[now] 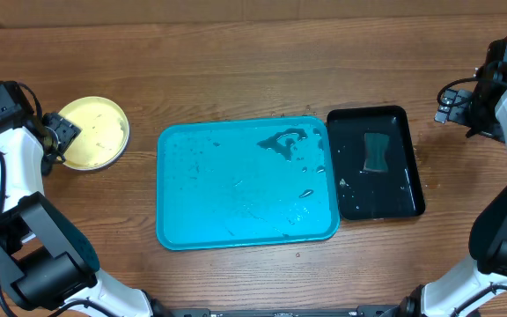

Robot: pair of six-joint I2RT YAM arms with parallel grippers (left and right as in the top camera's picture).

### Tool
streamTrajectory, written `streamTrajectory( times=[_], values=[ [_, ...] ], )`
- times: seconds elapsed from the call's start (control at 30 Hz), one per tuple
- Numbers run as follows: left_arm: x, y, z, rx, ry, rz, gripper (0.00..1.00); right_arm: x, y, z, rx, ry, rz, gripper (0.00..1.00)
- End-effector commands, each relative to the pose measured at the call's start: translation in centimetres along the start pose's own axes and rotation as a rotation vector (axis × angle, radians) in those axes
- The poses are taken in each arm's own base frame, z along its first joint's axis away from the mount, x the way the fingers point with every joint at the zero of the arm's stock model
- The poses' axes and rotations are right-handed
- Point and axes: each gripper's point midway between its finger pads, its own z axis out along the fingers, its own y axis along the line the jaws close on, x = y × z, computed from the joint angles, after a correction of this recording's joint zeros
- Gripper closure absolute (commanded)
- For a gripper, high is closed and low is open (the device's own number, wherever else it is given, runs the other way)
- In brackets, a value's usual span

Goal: Clean dirty plates on tray and stack at the side

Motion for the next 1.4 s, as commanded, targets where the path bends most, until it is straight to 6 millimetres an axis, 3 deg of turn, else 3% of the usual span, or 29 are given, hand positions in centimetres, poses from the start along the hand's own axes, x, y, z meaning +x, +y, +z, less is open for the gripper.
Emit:
streamTrajectory(
  times=[0.0, 0.13, 0.27, 0.57, 0.73, 1.37],
  values=[
    [2.3, -4.8, -0.6, 0.264, 0.107, 0.113, 0.00, -0.5, -0.2, -0.3, 0.002, -0.017, 0.009, 0.00],
    [5.4, -9.4, -2.1, 0.465, 0.190, 0.263, 0.00, -0.5, -0.2, -0.3, 0.002, -0.017, 0.009, 0.00],
    [8.3, -12.3, -2.6, 0.491, 0.236, 0.333, 0.00, -0.5, -0.2, -0.3, 0.002, -0.017, 0.009, 0.00],
    [13.6, -16.8, -3.8, 0.535, 0.291, 0.481, 0.00, -0.5, -0.2, -0.3, 0.002, -0.017, 0.010, 0.00],
    [14.5, -17.4, -4.0, 0.537, 0.296, 0.506, 0.00, -0.5, -0.2, -0.3, 0.002, -0.017, 0.009, 0.00],
    [14.4, -17.4, -4.0, 0.536, 0.296, 0.504, 0.00, -0.5, 0.1, -0.4, 0.000, -0.020, 0.002, 0.00]
  ],
)
